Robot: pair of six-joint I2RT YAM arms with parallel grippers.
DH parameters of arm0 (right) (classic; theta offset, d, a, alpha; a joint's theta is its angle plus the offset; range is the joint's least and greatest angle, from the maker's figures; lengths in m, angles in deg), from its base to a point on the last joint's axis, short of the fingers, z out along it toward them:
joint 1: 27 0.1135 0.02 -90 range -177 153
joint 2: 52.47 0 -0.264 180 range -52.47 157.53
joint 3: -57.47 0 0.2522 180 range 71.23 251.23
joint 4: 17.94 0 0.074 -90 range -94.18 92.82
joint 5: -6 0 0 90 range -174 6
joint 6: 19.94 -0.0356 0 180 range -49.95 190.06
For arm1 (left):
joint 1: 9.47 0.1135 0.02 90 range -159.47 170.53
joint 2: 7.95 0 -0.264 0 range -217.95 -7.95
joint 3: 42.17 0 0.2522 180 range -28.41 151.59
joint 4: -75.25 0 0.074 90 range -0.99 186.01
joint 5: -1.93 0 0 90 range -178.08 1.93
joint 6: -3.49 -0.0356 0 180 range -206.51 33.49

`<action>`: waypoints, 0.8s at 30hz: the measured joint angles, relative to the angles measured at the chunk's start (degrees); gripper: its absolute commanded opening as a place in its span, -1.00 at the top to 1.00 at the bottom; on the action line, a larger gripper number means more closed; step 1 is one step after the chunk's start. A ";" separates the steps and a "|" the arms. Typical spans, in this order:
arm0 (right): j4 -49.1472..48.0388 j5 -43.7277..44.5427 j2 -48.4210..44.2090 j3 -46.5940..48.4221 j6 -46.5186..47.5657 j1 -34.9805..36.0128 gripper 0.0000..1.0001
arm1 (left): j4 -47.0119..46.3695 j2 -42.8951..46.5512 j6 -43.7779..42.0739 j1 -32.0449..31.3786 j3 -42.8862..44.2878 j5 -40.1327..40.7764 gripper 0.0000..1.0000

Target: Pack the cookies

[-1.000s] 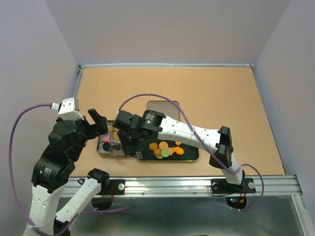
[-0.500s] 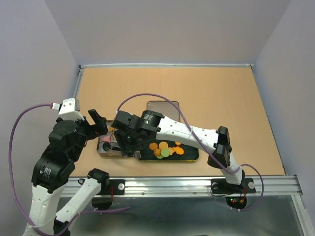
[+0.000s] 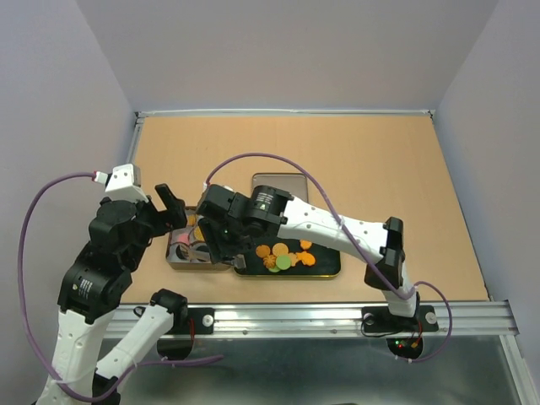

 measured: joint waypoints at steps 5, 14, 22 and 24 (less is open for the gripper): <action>-0.20 4.00 -7.78 -4.00 -1.07 0.00 -0.18 | -0.37 -0.96 0.00 0.00 0.00 -0.20 -0.97; 1.18 11.13 -26.86 -21.31 -6.36 0.00 -0.16 | -1.86 -1.66 0.35 0.00 0.00 -1.36 -0.97; 7.02 16.83 -32.63 -34.67 -13.88 -1.29 -0.16 | -2.93 -1.66 1.22 0.00 -0.02 -3.17 -0.97; 8.24 17.59 -33.29 -36.92 -15.41 -1.70 -0.16 | -3.08 -1.66 1.42 0.00 -0.07 -3.50 -0.97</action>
